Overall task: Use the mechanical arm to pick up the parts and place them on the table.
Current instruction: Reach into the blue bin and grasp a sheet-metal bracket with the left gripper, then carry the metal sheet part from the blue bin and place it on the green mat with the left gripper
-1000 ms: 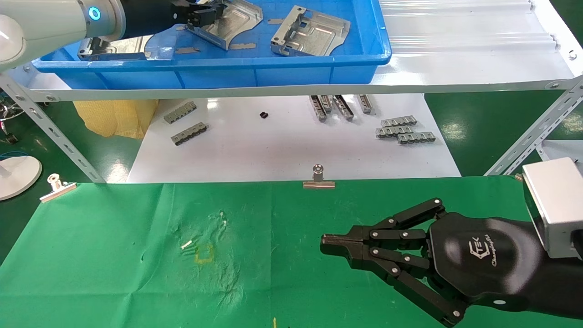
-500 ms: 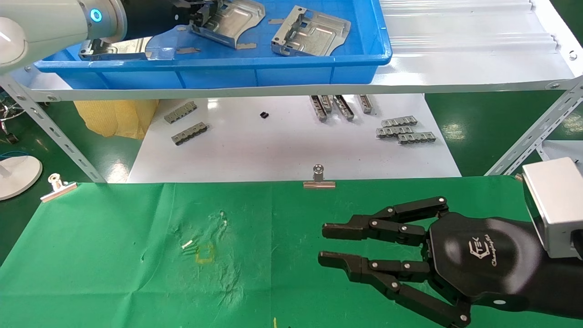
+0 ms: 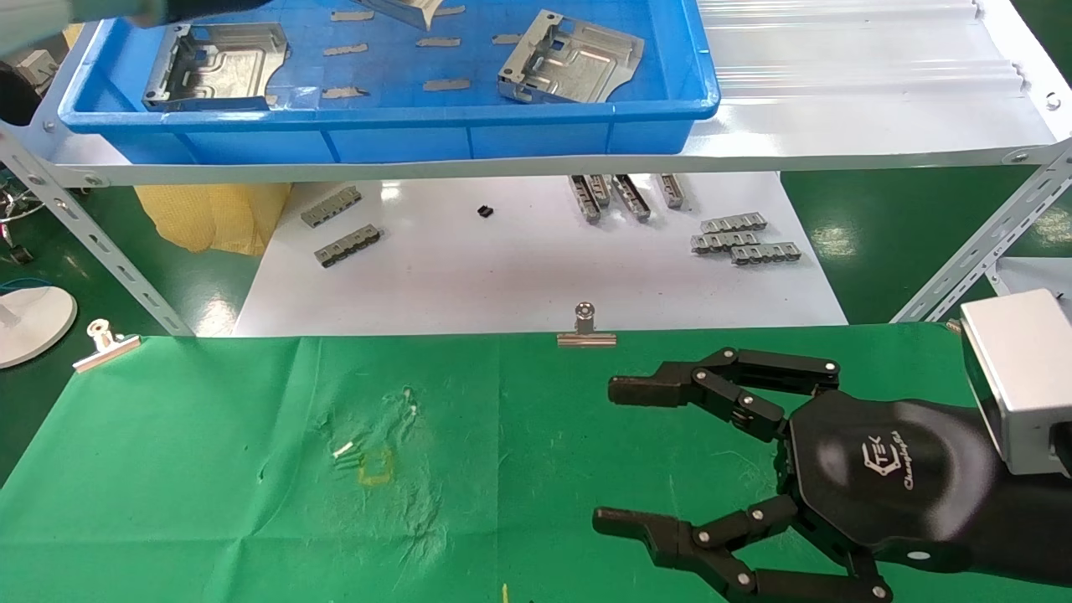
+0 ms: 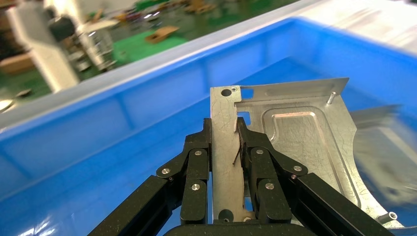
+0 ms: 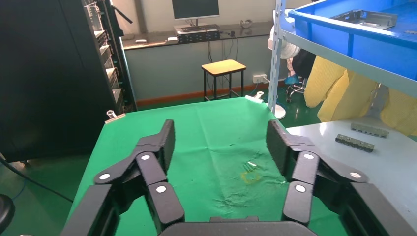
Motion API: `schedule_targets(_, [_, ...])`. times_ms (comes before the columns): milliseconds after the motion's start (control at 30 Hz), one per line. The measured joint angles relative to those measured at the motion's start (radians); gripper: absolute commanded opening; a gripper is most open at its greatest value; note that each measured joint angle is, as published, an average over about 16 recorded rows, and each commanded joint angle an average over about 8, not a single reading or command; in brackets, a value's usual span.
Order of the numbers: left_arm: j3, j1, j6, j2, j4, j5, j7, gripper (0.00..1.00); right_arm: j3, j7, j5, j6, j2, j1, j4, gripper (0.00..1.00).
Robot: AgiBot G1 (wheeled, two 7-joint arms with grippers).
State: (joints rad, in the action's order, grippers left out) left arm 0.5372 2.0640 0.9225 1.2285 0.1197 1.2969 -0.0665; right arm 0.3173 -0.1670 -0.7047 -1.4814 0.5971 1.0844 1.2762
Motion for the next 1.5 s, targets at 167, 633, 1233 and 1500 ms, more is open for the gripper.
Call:
schedule_targets(167, [-0.025, -0.009, 0.189, -0.067, 0.026, -0.044, 0.075, 0.0, 0.0, 0.0, 0.0, 0.0, 0.0, 0.0, 0.0, 1.0])
schedule_targets(633, [-0.022, -0.117, 0.642, -0.254, 0.179, -0.148, 0.297, 0.0, 0.001, 0.0, 0.0, 0.0, 0.0, 0.0, 0.0, 1.0])
schedule_targets(1233, [0.206, -0.356, 0.642, -0.302, 0.314, -0.121, 0.558, 0.0, 0.001, 0.001, 0.001, 0.001, 0.0, 0.0, 0.0, 1.0])
schedule_targets(1500, [0.25, -0.363, 0.63, -0.249, 0.194, -0.067, 0.71, 0.0, 0.001, 0.001, 0.001, 0.001, -0.001, 0.0, 0.0, 1.0])
